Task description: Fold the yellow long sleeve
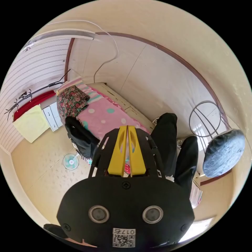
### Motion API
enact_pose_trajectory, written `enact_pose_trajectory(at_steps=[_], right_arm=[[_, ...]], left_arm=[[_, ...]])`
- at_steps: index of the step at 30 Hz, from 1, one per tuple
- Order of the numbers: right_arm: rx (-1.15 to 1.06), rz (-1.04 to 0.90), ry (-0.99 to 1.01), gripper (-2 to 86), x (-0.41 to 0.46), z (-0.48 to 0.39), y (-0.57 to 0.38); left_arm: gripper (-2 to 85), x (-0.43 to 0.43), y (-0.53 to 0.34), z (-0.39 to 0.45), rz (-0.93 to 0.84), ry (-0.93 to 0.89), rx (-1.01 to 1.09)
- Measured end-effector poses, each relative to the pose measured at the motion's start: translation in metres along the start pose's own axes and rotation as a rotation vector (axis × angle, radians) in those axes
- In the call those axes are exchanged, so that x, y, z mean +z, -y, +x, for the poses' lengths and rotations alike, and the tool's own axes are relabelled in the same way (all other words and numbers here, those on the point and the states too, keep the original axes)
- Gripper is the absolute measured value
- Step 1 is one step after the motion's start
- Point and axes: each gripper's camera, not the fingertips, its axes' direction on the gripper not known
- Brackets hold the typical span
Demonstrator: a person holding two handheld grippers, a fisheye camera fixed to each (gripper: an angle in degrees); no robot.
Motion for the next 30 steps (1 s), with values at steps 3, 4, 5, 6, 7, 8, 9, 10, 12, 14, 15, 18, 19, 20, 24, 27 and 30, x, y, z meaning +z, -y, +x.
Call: enact_pose_trajectory(at_steps=[3, 4, 5, 6, 7, 8, 9, 10, 12, 14, 15, 18, 19, 20, 24, 27, 30], right_arm=[[-0.026, -0.036, 0.15, 0.4, 0.027, -0.014, -0.013], [-0.037, -0.052, 0.172, 0.4, 0.035, -0.02, -0.015], [-0.074, -0.096, 0.208, 0.3, 0.052, -0.035, -0.018], [-0.127, -0.156, 0.23, 0.3, 0.07, -0.055, -0.022], [-0.159, -0.191, 0.236, 0.3, 0.079, -0.066, -0.024], [-0.237, -0.27, 0.231, 0.3, 0.098, -0.09, -0.031], [-0.324, -0.347, 0.209, 0.2, 0.115, -0.115, -0.041], [-0.371, -0.385, 0.194, 0.2, 0.123, -0.127, -0.046], [-0.545, -0.521, 0.122, 0.2, 0.148, -0.17, -0.072], [-0.631, -0.603, 0.077, 0.2, 0.161, -0.192, -0.091], [-0.669, -0.642, 0.069, 0.2, 0.166, -0.203, -0.102], [-0.723, -0.725, 0.179, 0.2, 0.167, -0.219, -0.122], [-0.724, -0.741, 0.2, 0.2, 0.167, -0.22, -0.124], [-0.722, -0.763, 0.224, 0.2, 0.165, -0.221, -0.126], [-0.676, -0.799, 0.326, 0.3, 0.146, -0.222, -0.112], [-0.636, -0.807, 0.439, 0.3, 0.123, -0.226, -0.091], [-0.672, -0.838, 0.41, 0.3, 0.104, -0.238, -0.075]], left_arm=[[7.1, -0.026, 0.0, -0.002, 0.131, 0.096, 0.073], [8.3, -0.024, 0.003, -0.008, 0.139, 0.123, 0.071], [8.9, -0.021, 0.006, -0.013, 0.133, 0.135, 0.062], [10.2, -0.01, 0.012, -0.024, 0.104, 0.153, 0.034], [11.1, 0.003, 0.017, -0.035, 0.071, 0.167, 0.006], [11.3, 0.01, 0.019, -0.04, 0.053, 0.171, -0.007], [11.2, 0.027, 0.022, -0.05, 0.0, 0.175, -0.027], [10.8, 0.047, 0.025, -0.058, -0.064, 0.178, -0.03], [7.9, 0.067, 0.029, -0.061, -0.141, 0.18, -0.008], [5.9, 0.082, 0.036, -0.061, -0.239, 0.158, 0.017], [4.8, 0.089, 0.038, -0.062, -0.296, 0.129, 0.026], [2.3, 0.087, 0.032, -0.083, -0.281, 0.016, -0.008], [1.6, 0.081, 0.026, -0.097, -0.229, -0.062, -0.031], [1.4, 0.078, 0.022, -0.105, -0.202, -0.105, -0.042], [0.2, 0.055, -0.01, -0.154, -0.002, -0.549, -0.023], [-0.2, 0.026, -0.029, -0.182, 0.195, -0.968, 0.081], [-0.5, -0.024, -0.037, -0.193, 0.415, -1.216, 0.27]])
